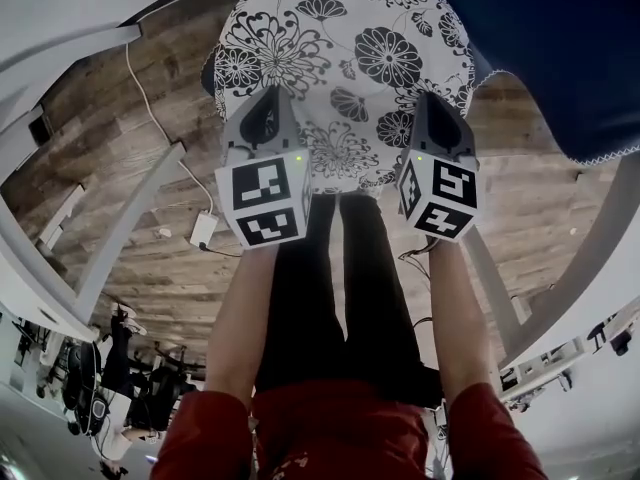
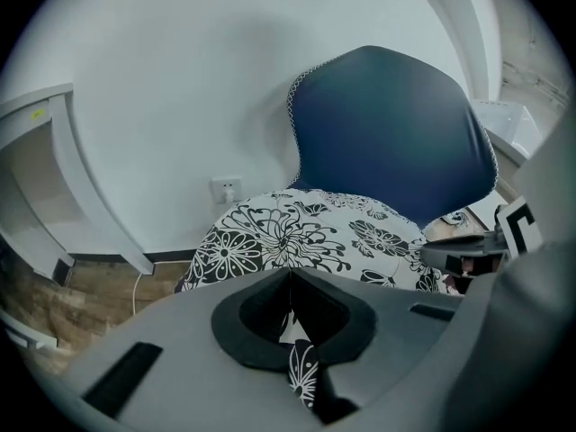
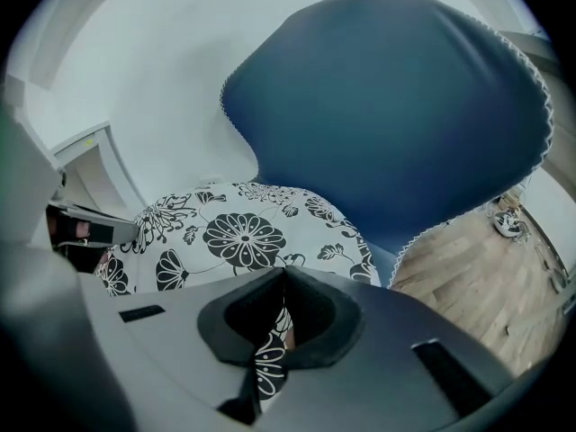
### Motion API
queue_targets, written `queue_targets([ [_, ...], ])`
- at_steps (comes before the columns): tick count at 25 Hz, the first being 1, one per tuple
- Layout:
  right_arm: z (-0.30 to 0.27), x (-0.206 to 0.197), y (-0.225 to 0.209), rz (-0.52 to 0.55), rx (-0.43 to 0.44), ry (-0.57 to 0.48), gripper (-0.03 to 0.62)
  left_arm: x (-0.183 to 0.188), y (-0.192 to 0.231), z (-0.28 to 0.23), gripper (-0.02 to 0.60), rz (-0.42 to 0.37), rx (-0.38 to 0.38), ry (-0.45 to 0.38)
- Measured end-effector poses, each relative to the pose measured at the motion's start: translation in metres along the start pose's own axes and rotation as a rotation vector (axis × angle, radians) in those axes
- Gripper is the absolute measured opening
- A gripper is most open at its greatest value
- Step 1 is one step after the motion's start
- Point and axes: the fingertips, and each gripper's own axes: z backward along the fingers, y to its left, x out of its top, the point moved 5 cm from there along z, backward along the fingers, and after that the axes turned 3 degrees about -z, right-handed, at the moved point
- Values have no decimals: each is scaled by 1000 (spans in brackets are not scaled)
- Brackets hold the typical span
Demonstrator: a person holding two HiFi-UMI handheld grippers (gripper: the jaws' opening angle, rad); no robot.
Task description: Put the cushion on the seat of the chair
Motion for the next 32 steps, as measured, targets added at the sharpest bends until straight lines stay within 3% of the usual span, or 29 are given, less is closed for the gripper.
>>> queue_targets([
  [17,-22,-17,0,17,-32,45,28,-28,4,-33,29,-15,23,57],
  [28,-10,-14,0,17,-124,-3,33,-23,2,-25,31,-75,41,47],
  [30,-8,-12,0,5,-114,-11,99,-22,0,-23,49,-83,37,43],
  [32,-5,-10,-2,-13,-102,-15,121,-21,0,-20,114,-89,36,38],
])
